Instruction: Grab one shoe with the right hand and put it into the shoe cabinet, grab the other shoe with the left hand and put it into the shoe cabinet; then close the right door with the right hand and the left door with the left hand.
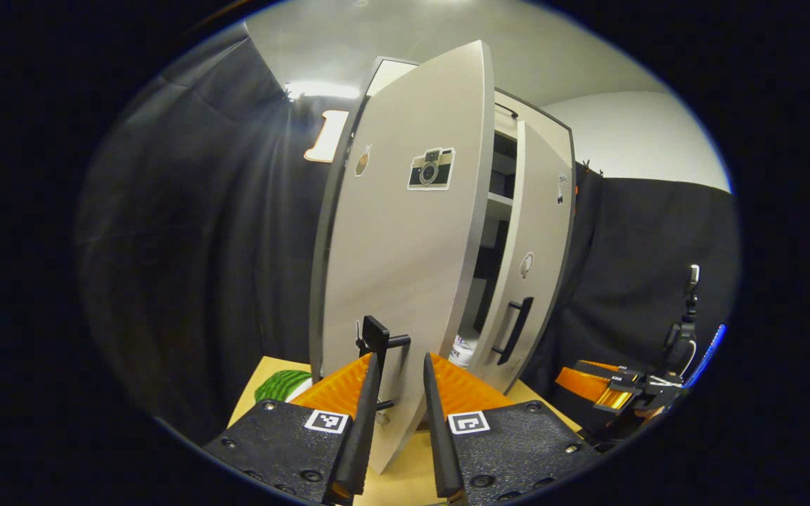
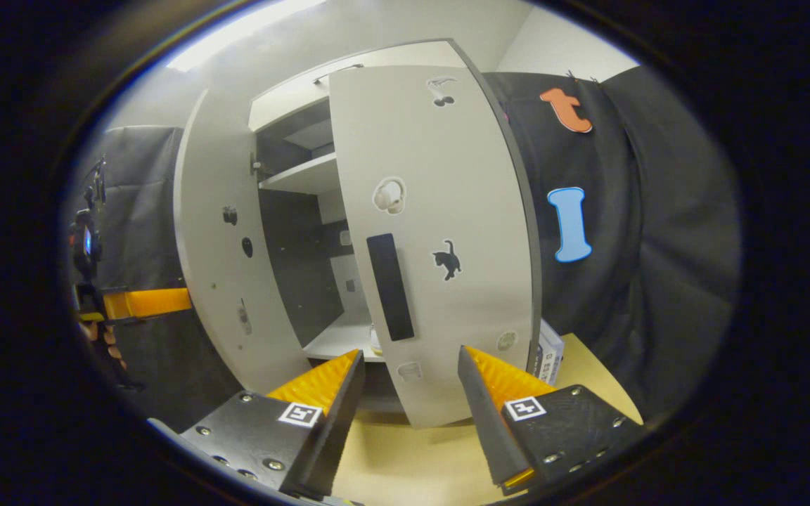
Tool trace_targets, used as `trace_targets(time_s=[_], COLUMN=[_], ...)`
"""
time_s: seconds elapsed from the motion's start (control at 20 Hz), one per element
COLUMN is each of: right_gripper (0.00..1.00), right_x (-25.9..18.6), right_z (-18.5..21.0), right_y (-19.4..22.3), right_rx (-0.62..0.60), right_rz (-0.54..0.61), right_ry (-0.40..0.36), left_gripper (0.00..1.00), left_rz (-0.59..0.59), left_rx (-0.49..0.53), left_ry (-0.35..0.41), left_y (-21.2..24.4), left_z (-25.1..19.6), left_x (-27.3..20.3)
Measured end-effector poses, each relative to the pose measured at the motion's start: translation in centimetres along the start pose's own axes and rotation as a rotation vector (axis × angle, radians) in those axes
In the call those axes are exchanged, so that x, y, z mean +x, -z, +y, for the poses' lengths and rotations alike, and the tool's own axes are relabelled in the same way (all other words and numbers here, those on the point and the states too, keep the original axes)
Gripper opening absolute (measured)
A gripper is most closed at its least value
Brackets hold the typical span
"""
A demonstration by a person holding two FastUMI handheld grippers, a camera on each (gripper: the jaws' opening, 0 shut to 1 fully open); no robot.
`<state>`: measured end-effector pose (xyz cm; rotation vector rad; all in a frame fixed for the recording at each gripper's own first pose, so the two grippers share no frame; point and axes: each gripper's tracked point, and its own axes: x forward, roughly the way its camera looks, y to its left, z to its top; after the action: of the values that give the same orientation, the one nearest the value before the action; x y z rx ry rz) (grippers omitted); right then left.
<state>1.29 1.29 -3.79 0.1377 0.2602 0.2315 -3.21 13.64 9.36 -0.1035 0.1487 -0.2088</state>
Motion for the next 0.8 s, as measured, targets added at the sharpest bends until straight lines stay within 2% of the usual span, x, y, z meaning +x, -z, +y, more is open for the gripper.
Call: trace_targets(time_s=[0.05,0.1,0.25,0.8], right_gripper=[0.80,0.80,0.80,0.80], right_x=[0.0,-0.1,-0.5,-1.0], right_z=[-0.1,-0.1,-0.4,-2.6], right_y=[-0.1,-0.1,-0.5,-2.8], right_rx=[0.000,0.000,0.009,0.047], right_rz=[-0.001,-0.004,-0.014,-0.071], right_ry=[0.000,0.002,0.011,0.046], left_gripper=[0.46,0.37,0.37,0.38], left_rz=[-0.004,-0.002,-0.003,0.001], left_rx=[-0.018,-0.032,-0.044,0.060], left_ry=[0.025,0.051,0.103,0.126], left_y=[0.0,0.0,-0.2,-0.1], left_z=[-0.3,-0.6,-1.1,-0.9], left_x=[0.0,0.1,0.0,0.2])
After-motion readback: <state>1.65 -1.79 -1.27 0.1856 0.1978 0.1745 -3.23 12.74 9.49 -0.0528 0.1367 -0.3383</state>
